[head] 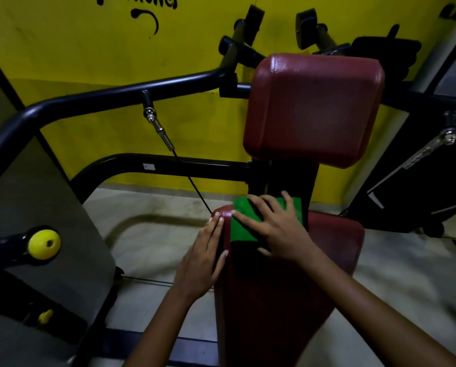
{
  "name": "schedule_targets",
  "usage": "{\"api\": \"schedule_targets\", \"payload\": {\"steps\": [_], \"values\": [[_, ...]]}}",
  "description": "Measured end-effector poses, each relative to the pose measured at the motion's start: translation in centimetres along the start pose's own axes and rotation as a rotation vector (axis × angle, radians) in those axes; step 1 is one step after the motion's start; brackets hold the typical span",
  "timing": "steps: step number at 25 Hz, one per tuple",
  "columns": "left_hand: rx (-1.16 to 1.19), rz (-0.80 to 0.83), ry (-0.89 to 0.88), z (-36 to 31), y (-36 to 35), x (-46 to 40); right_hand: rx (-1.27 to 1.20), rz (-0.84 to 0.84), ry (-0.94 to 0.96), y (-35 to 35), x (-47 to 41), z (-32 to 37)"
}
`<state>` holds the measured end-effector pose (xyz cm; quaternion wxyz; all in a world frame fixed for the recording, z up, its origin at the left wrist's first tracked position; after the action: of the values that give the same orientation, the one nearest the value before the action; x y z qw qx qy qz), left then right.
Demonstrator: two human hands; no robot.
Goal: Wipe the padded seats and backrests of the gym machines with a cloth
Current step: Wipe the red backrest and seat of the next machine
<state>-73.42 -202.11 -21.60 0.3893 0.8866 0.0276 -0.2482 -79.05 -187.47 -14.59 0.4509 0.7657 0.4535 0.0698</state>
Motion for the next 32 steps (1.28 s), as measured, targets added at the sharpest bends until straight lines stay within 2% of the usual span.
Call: {"api": "schedule_targets", "payload": {"steps": [4,7,12,16,19,21,25,29,32], "values": [[0.098,-0.005,0.03,-0.1,-0.4,0.1,-0.047,0.008,0.023,0.3,-2.6,1.2],[0.007,-0.002,0.005,0.0,-0.2,0.0,-0.044,-0.018,-0.034,-0.1,-0.3,-0.7],[-0.111,0.051,-0.163,-1.6,0.3,-2.4,-0.074,0.008,-0.43,-2.3,7.6,-6.1],[-0.235,0.2,-0.354,-3.6,-1.5,-5.6,-0.072,0.016,-0.71,-3.5,10.5,-6.9],[-0.278,0.246,-0.439,-4.1,-2.9,-7.2,-0.151,0.002,-1.021,-3.6,12.4,-6.4],[-0.295,0.27,-0.518,-4.9,-4.5,-7.9,-0.135,0.007,-1.147,-3.5,12.6,-5.8],[-0.359,0.209,-0.575,-6.2,-7.2,-8.3,-0.061,0.007,-1.115,-4.1,13.7,-3.9],[-0.339,0.163,-0.587,-6.2,-7.1,-8.1,-0.055,0.003,-1.031,-5.5,17.6,4.1],[-0.332,0.21,-0.611,-6.3,-6.9,-8.1,-0.004,-0.025,-0.838,-5.4,16.4,1.5]]}}
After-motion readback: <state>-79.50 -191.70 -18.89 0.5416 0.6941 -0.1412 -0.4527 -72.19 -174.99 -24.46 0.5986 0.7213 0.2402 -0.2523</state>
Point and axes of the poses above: each hand's wrist, its own x-axis away from the middle knuckle, its own y-axis out of the back of the hand, z = x × y, the point moved 6 cm from there along -x, towards the middle knuckle, and after that the axes turned 14 degrees about x, right-handed, at the moved point
